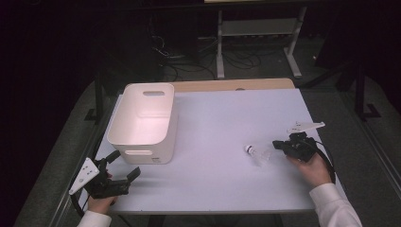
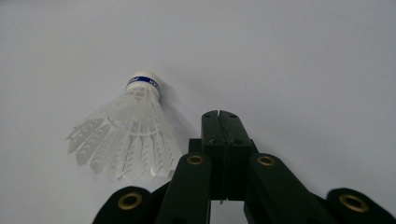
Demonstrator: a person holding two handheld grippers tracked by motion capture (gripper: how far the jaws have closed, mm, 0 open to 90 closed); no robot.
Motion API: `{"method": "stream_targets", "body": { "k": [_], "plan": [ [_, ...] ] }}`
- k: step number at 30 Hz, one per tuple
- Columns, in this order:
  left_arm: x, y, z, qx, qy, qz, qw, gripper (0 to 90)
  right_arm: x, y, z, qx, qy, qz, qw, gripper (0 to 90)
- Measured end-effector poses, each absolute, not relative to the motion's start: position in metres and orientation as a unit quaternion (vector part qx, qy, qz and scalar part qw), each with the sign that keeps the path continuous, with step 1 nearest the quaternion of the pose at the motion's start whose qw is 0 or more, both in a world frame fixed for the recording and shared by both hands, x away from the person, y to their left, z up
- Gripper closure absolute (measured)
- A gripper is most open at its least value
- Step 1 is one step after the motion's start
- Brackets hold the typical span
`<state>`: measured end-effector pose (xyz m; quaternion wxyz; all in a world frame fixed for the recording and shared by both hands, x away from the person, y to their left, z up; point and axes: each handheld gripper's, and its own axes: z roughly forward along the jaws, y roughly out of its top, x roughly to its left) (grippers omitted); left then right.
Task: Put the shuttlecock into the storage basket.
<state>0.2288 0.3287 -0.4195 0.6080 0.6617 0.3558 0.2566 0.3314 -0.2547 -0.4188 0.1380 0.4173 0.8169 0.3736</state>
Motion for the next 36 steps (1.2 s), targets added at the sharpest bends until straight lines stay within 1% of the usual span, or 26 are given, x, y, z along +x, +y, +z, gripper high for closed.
{"method": "stream_targets", "body": {
  "k": [2, 11, 18, 25, 36],
  "plan": [
    [0.229, 0.329, -0.419, 0.661, 0.356, 0.256, 0.608, 0.0, 0.331, -0.253, -0.422, 0.423, 0.819, 0.367, 0.128, 88.2],
    [0.229, 0.329, -0.419, 0.662, 0.355, 0.256, 0.608, 0.0, 0.333, -0.241, -0.433, 0.419, 0.835, 0.34, 0.109, 88.1],
    [0.228, 0.329, -0.419, 0.664, 0.354, 0.258, 0.607, 0.0, 0.33, -0.237, -0.433, 0.411, 0.839, 0.342, 0.097, 87.1],
    [0.227, 0.329, -0.419, 0.661, 0.355, 0.258, 0.609, 0.0, 0.326, -0.231, -0.432, 0.404, 0.844, 0.343, 0.081, 88.1],
    [0.227, 0.329, -0.418, 0.661, 0.353, 0.257, 0.611, 0.0, 0.323, -0.217, -0.432, 0.384, 0.854, 0.343, 0.069, 88.3]
  ]
}}
